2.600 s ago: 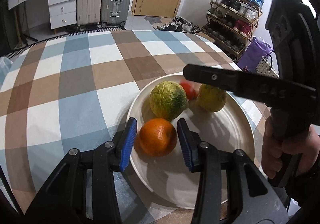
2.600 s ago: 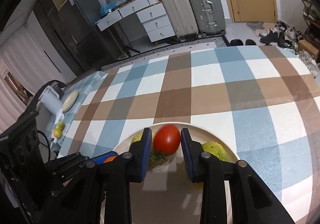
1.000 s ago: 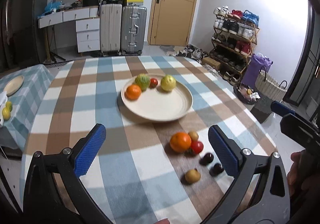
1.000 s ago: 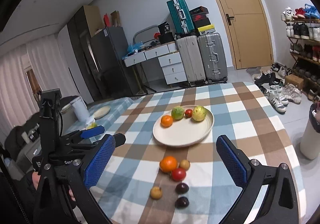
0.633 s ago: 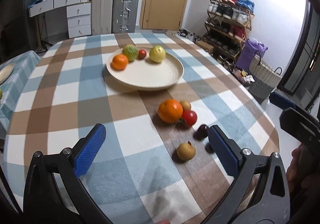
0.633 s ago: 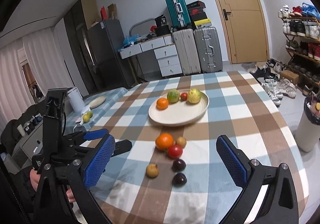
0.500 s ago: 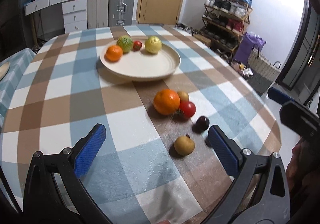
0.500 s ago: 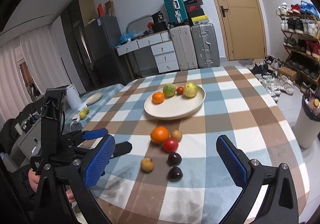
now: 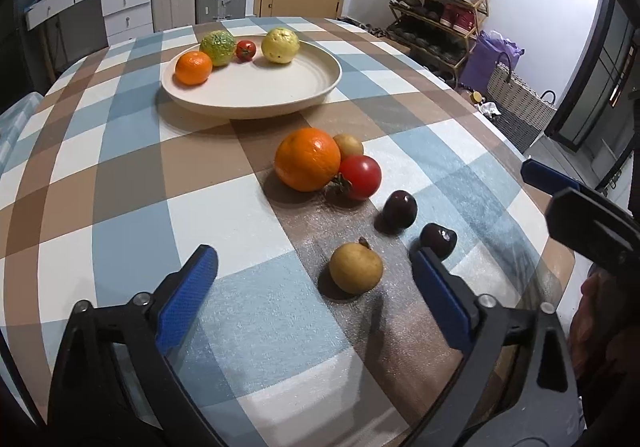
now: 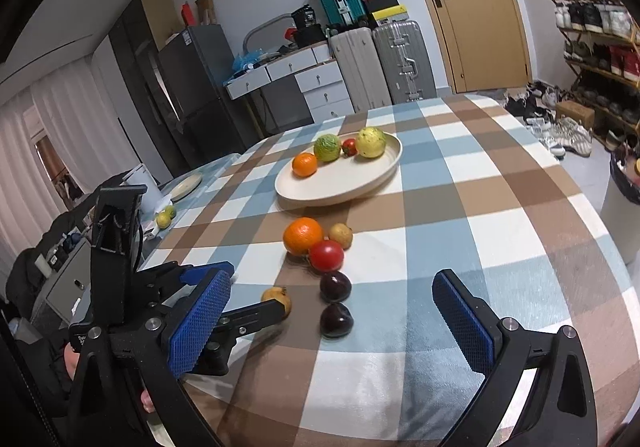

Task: Organize fruits
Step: 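Release the orange and tomato and withdraw both grippers from the plate, then grasp the brown kiwi with the left gripper while the right gripper grasps a dark plum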

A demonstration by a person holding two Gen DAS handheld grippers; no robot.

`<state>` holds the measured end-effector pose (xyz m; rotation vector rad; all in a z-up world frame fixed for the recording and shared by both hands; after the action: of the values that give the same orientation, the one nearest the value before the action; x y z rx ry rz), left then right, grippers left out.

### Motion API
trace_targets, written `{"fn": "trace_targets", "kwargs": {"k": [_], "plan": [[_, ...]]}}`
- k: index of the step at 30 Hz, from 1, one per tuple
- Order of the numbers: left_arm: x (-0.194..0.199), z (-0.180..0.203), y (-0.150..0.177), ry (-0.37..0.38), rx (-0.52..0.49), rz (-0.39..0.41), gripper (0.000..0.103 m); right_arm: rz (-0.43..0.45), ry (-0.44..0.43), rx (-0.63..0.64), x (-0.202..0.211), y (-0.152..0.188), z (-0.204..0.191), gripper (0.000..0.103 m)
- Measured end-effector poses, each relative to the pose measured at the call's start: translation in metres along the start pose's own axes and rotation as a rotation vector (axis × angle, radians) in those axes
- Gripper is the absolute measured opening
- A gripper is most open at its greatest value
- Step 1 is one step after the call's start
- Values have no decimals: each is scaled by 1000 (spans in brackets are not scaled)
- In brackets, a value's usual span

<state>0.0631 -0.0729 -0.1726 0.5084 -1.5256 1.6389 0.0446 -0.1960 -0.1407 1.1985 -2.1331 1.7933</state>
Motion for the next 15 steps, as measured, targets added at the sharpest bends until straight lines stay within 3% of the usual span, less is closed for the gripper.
{"fn": "trace_targets", "kwargs": {"k": [5,13,15], "plan": [[-3,2,1,24,-16,-11,61,-4,-3,-26,-2,2,6,103],[2,8,1,59,-35,-2,43,0,-11,-35,-1,2,7,103],[2,11,2,79,-39,-9,32,-7,-24,-42,-1,2,7,103]]}}
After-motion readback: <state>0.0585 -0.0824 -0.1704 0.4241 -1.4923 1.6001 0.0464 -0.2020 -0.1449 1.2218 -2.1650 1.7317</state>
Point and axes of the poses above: each gripper's, at about its wrist camera, not at the fingertips, and x roughly against the way its jaws point, z to its right, y to its underside, the point moved 6 cm from there along -x, roughly the way its jaws point, and after that the axes turned 2 degrees about x, right-handed, at the moved point
